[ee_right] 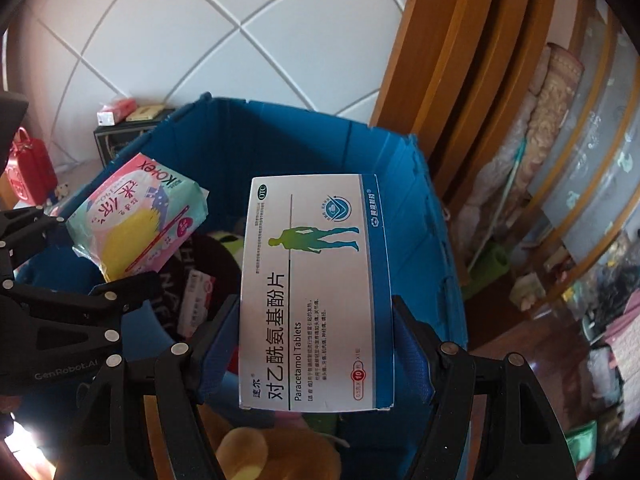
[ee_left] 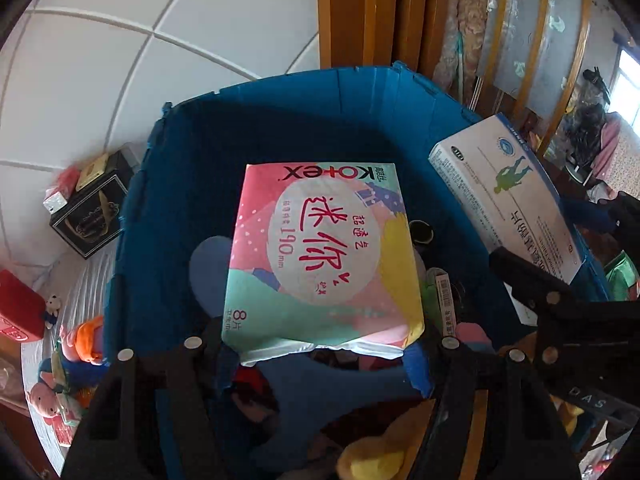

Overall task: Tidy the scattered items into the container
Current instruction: 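Lift and carry the Kotex pack and paracetamol box over the blue crate, then open both tools to drop the Kotex pack and paracetamol box into the crate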

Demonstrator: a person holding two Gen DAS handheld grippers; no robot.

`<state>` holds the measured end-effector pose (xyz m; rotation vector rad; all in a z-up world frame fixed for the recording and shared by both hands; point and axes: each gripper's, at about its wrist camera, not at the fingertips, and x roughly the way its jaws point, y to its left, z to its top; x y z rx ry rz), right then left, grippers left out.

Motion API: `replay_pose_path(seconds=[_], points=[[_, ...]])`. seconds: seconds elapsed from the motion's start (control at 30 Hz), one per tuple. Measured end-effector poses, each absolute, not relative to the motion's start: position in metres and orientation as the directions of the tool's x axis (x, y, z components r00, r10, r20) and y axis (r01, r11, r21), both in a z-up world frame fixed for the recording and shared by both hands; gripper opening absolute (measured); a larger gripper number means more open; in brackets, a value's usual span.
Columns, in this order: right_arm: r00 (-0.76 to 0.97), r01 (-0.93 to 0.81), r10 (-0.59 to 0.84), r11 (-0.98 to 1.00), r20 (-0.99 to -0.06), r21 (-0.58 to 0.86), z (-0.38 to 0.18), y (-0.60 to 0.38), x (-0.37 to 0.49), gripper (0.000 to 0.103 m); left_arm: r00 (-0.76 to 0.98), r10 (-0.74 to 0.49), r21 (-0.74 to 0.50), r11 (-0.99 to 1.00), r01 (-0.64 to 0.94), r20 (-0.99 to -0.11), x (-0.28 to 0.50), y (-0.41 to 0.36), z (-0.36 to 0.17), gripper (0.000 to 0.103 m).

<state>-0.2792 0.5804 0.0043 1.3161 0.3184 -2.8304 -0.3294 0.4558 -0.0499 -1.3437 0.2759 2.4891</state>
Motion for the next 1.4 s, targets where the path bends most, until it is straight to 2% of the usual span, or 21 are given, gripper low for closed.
replay_pose_path(seconds=[0.2,0.5,0.7,1.07,1.4], points=[[-0.522,0.083,0.100,-0.982,-0.847,-0.167,-0.033,0.604,-0.315,0.072,-0.387,0.109,0.030,-0.942,-0.335,-0.916,-0.360,0.476,-0.109,0.066],[-0.384,0.140,0.122,-0.972,-0.915,-0.188,-0.089,0.601,-0.327,0.072,-0.427,-0.015,0.185,-0.914,-0.360,-0.904,-0.343,0.488,-0.129,0.070],[-0.384,0.148,0.088,-0.977,-0.919,-0.155,-0.085,0.601,-0.323,0.072,-0.439,0.046,0.123,-0.929,-0.348,-0.897,-0.336,0.479,-0.110,0.070],[-0.405,0.160,0.096,-0.972,-0.909,-0.174,-0.057,0.595,-0.301,0.082,-0.488,0.064,0.121,-0.933,-0.338,-0.870,-0.317,0.470,-0.084,0.070],[-0.442,0.168,0.103,-0.966,-0.891,-0.194,-0.036,0.604,-0.284,0.083,-0.533,0.085,0.136,-0.923,-0.361,-0.842,-0.308,0.474,-0.062,0.070]])
